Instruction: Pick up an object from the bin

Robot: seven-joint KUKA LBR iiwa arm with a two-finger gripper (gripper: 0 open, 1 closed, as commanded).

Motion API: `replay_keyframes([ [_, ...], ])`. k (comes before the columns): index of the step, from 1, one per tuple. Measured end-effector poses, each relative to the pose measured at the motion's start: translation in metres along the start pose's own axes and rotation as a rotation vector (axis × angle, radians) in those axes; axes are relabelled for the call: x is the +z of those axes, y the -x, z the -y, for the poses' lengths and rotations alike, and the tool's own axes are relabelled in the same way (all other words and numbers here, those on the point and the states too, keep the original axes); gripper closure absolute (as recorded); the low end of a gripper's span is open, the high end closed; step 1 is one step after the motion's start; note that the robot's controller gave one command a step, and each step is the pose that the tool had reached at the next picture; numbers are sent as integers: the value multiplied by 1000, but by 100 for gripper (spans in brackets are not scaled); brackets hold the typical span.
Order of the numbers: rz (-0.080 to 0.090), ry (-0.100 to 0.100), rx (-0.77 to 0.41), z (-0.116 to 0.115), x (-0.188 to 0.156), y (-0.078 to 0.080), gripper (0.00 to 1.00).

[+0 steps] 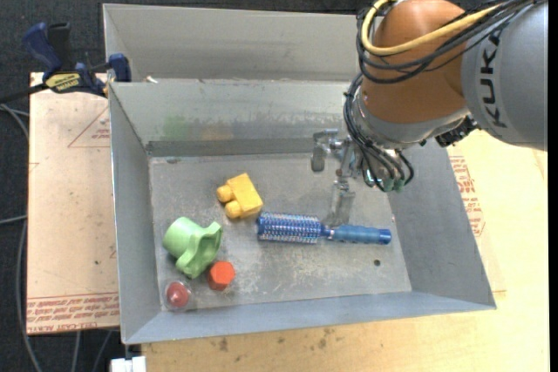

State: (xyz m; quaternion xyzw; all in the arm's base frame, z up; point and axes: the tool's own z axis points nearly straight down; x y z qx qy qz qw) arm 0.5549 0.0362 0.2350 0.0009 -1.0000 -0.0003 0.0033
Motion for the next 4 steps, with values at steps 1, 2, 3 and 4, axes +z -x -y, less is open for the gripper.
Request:
replay_keyframes([
  [1,0,1,61,1,170,7,0],
  [2,1,2,61,0,169,7,0],
  [3,2,4,63,0,169,8,0],
  [4,3,5,65,0,169,8,0],
])
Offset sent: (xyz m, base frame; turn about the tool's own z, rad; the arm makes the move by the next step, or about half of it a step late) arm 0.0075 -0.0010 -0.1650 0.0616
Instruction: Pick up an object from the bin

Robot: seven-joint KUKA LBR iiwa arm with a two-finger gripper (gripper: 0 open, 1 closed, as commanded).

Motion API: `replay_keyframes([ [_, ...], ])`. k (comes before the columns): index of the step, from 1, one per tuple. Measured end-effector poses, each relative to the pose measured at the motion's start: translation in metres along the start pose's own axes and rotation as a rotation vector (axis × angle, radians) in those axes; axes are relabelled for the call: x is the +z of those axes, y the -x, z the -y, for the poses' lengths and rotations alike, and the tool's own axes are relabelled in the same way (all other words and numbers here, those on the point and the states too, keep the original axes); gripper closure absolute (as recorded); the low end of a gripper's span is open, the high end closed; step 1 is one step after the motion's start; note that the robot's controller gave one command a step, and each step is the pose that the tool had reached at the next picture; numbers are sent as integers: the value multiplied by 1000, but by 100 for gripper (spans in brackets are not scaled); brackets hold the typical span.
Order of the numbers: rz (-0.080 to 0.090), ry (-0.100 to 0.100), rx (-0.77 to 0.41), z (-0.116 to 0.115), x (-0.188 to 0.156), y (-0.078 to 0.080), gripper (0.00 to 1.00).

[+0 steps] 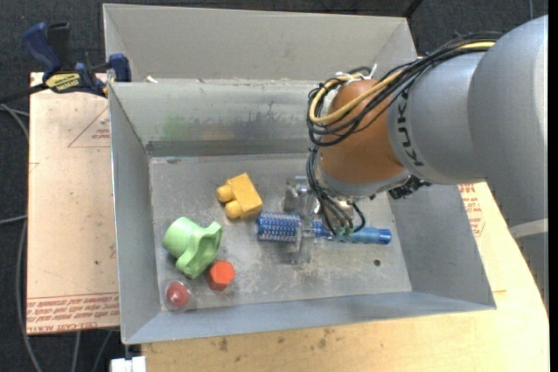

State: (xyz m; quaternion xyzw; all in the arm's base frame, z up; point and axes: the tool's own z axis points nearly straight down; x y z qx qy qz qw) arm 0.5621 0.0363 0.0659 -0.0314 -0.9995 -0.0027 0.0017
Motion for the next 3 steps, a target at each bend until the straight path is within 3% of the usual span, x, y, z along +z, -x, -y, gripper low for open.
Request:
replay_keyframes([
  [1,1,1,2,0,0,0,0],
  [2,4,2,2,0,-2,1,100],
  [3,10,-3,1,-2,-64,3,100],
])
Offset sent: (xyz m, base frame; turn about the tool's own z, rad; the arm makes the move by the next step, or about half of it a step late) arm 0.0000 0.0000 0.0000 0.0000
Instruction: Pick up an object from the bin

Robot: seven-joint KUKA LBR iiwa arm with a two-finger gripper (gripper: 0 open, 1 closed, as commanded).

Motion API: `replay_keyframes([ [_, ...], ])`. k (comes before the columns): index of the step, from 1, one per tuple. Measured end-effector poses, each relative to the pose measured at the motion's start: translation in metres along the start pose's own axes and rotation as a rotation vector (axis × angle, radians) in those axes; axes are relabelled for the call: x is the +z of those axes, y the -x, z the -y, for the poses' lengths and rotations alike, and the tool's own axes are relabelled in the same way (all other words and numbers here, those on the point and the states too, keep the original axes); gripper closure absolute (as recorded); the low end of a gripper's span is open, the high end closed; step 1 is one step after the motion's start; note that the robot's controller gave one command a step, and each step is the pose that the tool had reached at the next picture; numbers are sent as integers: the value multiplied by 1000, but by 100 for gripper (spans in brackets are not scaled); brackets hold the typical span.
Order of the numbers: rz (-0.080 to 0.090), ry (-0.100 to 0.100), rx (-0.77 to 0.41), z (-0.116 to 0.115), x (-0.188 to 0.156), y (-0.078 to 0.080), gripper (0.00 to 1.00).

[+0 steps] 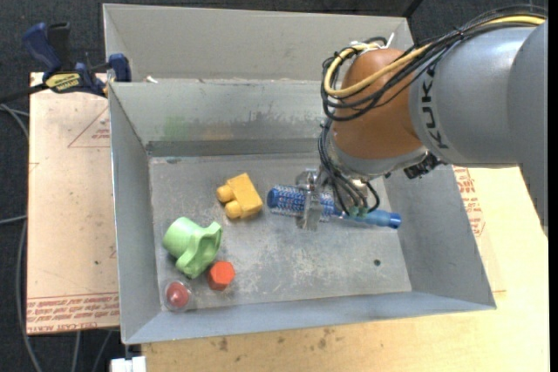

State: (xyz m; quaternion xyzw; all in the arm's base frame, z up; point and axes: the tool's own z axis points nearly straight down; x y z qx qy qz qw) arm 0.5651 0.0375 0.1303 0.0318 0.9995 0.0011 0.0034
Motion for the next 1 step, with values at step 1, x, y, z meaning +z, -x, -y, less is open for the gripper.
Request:
replay_keyframes([
  [1,-3,0,-1,-1,-32,1,100],
])
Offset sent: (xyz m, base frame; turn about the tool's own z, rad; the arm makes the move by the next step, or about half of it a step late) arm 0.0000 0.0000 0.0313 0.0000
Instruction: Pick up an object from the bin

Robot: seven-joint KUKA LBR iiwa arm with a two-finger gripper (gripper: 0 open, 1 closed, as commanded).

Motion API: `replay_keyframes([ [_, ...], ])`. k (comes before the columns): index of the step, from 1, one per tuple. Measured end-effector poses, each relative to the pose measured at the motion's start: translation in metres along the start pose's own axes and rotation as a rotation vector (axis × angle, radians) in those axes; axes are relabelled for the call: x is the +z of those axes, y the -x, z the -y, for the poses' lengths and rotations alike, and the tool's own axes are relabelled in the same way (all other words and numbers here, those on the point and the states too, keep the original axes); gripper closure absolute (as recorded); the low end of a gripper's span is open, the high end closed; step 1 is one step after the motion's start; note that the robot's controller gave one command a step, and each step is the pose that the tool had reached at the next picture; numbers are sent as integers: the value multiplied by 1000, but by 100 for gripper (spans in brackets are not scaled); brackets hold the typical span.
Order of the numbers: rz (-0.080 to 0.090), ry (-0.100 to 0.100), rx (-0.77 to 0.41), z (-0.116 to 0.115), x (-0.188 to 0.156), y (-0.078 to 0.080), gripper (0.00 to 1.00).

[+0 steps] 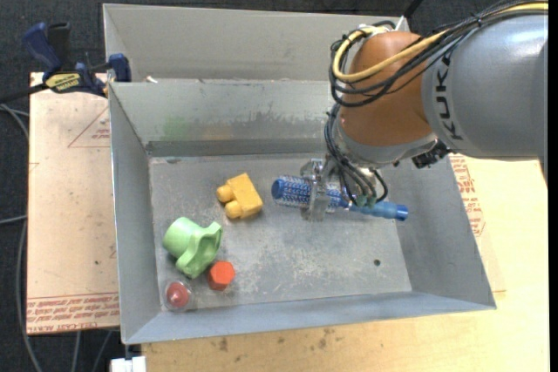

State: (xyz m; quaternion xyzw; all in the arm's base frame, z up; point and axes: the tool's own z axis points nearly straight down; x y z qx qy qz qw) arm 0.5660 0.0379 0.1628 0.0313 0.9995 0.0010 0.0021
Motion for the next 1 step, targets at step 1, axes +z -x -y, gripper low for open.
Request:
replay_keyframes([
  [1,0,0,-1,-1,-30,1,100],
])
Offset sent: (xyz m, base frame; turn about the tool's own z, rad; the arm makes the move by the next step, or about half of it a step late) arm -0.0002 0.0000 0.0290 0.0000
